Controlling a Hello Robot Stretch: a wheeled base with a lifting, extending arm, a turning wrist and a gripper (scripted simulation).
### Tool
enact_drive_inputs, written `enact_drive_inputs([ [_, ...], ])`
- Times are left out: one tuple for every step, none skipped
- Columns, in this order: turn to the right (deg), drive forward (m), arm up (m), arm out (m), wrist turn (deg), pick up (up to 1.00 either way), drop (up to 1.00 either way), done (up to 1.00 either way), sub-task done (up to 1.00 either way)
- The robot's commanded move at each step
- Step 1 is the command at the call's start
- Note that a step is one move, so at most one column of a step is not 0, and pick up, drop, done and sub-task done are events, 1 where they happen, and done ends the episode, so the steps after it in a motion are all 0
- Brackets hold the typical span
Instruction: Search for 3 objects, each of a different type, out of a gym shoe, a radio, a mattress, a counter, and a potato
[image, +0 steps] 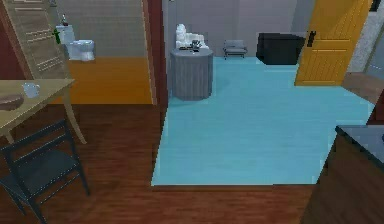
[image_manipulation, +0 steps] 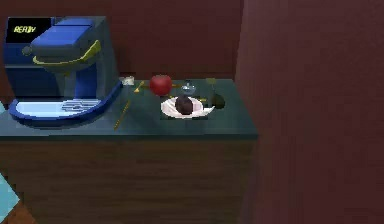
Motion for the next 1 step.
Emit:
enact_drive_inputs([
  [0.0,0.2,0.0,0.0,0.0,0.0,0.0,0.0,0.0],
])
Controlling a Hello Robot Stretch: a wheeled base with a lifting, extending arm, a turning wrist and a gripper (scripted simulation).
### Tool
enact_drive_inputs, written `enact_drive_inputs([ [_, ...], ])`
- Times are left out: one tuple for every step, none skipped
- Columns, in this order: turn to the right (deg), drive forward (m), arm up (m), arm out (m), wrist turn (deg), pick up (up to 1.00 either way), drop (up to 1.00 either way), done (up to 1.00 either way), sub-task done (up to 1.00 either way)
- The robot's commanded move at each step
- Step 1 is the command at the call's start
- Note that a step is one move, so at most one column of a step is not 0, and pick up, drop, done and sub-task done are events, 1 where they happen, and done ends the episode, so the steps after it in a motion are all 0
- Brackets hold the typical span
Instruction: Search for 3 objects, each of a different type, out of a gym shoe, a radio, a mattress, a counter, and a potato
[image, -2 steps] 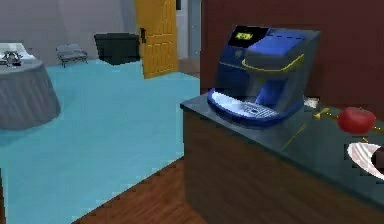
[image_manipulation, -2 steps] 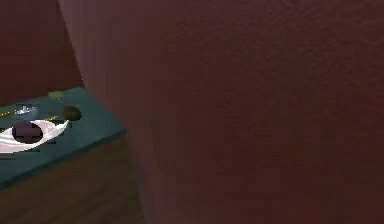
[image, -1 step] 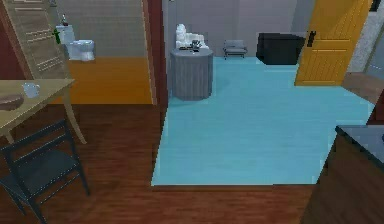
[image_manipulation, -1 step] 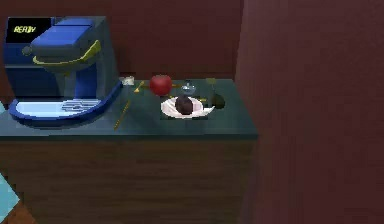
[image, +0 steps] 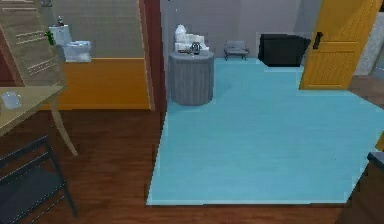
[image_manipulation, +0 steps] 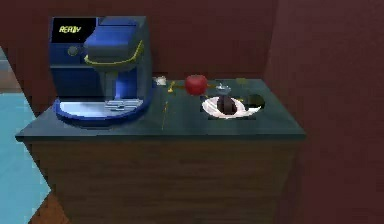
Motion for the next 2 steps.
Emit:
enact_drive_inputs([
  [0.0,1.0,0.0,0.0,0.0,0.0,0.0,0.0,0.0],
  [45.0,0.0,0.0,0.0,0.0,0.0,0.0,0.0,0.0],
])
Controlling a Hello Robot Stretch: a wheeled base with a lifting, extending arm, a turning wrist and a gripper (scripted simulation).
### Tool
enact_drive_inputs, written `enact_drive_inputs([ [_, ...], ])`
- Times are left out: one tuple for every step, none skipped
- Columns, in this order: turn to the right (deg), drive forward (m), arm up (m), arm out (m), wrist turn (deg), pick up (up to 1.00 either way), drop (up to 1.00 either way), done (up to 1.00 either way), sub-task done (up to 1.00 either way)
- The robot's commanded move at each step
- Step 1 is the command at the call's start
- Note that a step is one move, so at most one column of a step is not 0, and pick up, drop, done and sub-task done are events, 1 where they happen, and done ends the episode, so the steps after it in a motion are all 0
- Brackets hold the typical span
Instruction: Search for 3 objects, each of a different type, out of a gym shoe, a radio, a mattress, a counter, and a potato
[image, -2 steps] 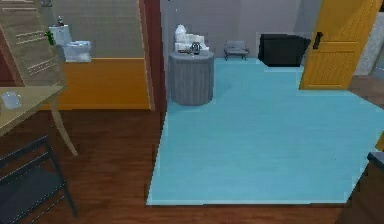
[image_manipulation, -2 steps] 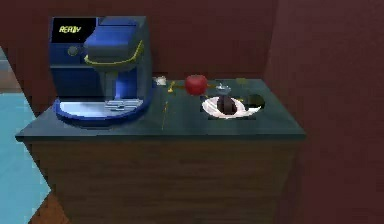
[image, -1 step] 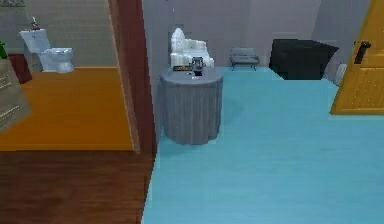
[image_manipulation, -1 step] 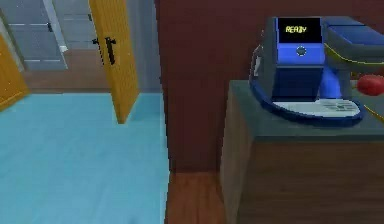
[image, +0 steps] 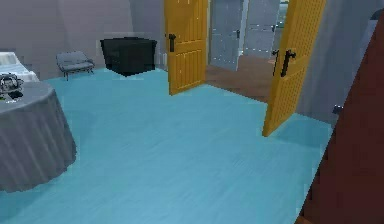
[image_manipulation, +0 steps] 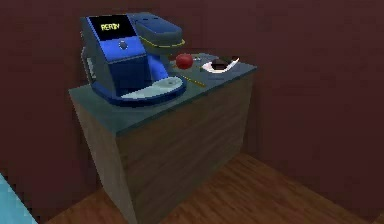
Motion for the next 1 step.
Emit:
enact_drive_inputs([
  [3.0,0.0,0.0,0.0,0.0,0.0,0.0,0.0,0.0],
])
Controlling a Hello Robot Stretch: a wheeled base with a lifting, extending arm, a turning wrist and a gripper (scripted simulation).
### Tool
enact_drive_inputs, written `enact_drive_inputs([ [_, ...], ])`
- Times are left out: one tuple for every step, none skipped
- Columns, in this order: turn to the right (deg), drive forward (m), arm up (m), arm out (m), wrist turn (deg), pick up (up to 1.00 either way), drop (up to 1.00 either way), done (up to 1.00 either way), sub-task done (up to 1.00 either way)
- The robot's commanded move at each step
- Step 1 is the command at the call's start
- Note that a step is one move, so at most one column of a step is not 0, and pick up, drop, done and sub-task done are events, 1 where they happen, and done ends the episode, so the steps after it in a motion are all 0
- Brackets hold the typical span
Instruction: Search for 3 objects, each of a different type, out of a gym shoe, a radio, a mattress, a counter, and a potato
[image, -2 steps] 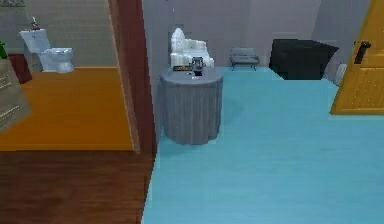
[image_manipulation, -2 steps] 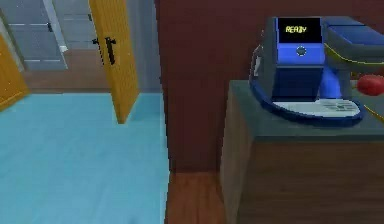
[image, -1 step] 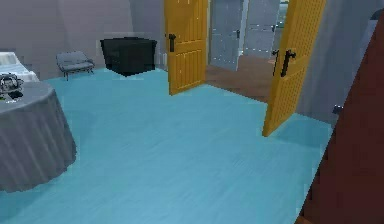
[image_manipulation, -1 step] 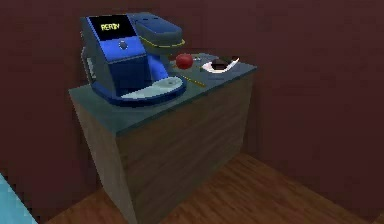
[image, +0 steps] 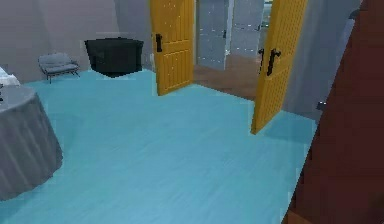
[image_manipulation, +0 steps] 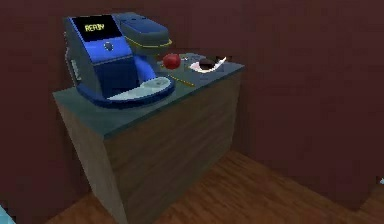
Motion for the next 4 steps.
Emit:
enact_drive_inputs([
  [0.0,1.0,0.0,0.0,0.0,0.0,0.0,0.0,0.0],
  [0.0,1.0,0.0,0.0,0.0,0.0,0.0,0.0,0.0],
  [6.0,0.0,0.0,0.0,0.0,0.0,0.0,0.0,0.0],
  [0.0,0.35,0.0,0.0,0.0,0.0,0.0,0.0,0.0],
])
